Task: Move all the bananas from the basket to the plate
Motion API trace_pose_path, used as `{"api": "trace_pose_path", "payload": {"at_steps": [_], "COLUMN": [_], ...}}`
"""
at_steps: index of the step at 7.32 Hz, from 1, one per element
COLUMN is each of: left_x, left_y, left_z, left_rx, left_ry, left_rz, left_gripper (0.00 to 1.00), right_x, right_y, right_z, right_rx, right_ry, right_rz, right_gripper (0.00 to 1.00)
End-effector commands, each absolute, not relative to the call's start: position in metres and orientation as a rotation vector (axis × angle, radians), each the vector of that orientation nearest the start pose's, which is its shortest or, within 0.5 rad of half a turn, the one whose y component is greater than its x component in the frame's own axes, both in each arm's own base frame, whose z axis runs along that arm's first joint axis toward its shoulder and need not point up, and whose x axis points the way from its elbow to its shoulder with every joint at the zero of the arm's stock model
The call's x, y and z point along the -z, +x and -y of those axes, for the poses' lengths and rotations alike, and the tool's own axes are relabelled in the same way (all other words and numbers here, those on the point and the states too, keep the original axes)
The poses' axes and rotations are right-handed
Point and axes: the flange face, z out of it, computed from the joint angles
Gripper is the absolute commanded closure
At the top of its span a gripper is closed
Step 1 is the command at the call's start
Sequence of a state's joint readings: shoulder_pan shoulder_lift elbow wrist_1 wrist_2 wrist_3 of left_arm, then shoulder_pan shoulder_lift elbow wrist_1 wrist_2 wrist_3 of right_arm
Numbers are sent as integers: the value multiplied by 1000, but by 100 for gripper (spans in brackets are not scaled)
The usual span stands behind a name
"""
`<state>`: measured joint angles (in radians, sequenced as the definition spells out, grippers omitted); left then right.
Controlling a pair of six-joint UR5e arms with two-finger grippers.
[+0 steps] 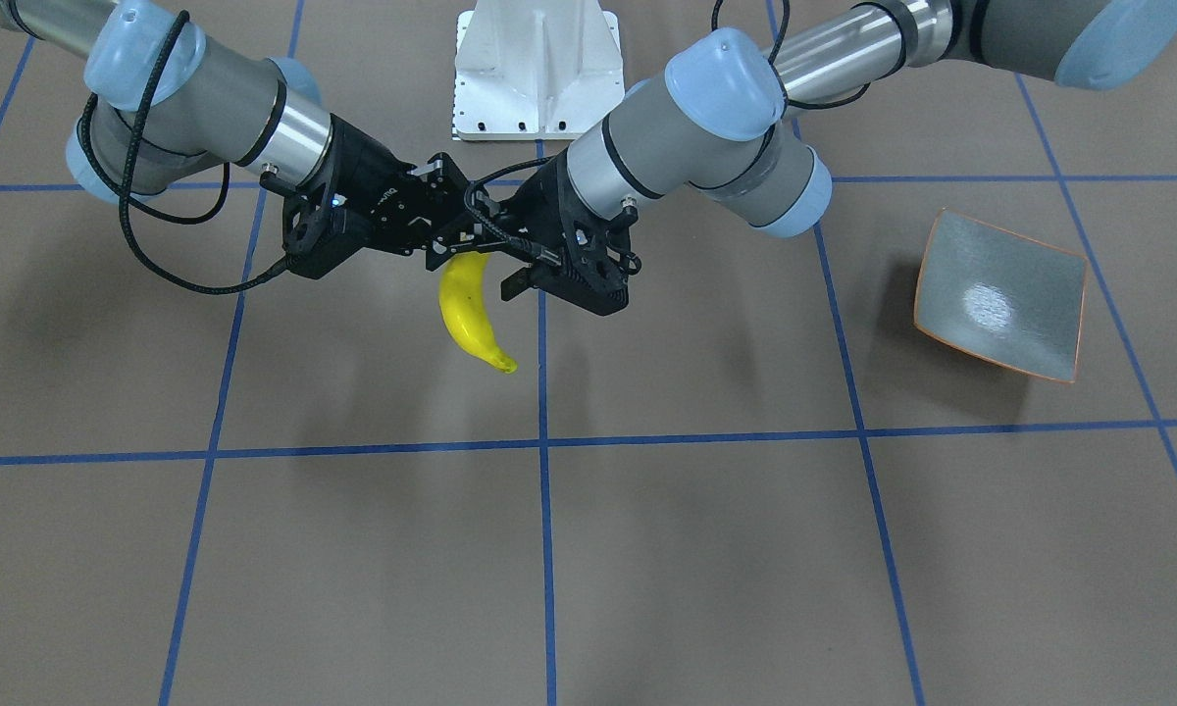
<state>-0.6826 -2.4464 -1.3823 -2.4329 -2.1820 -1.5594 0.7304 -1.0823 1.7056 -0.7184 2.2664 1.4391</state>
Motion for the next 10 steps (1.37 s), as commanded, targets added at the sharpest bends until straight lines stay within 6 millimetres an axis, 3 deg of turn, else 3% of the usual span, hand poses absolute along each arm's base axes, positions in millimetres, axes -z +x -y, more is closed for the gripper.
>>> {"api": "trace_pose_path", "payload": {"at_steps": [1, 2, 3, 4, 6, 7, 9, 10], "left_x": [-88, -88, -86, -86, -86, -87, -93, -106], "left_y": [510, 510, 509, 510, 515, 515, 513, 507], "left_z": [509, 509, 508, 508, 503, 503, 505, 503], "left_rx": [69, 69, 69, 69, 72, 73, 80, 103], "left_ry": [42, 41, 42, 40, 41, 40, 38, 18], "left_rz": [-1549, -1550, -1555, -1556, -1555, -1554, -1547, -1530], "left_gripper": [27, 72, 100, 100, 100, 100, 100, 100], "right_x": [-213, -214, -213, -214, -214, -214, -241, -263], "right_y": [-400, -400, -399, -399, -395, -378, -340, -318], "right_z": [453, 453, 453, 453, 454, 445, 417, 416], "right_rx": [30, 28, 29, 28, 8, 13, 1, -32], "right_ry": [90, 93, 93, 93, 118, 127, 119, 113], "right_rz": [1503, 1502, 1503, 1502, 1503, 1515, 1503, 1477], "right_gripper": [100, 100, 100, 100, 1, 0, 0, 0]}}
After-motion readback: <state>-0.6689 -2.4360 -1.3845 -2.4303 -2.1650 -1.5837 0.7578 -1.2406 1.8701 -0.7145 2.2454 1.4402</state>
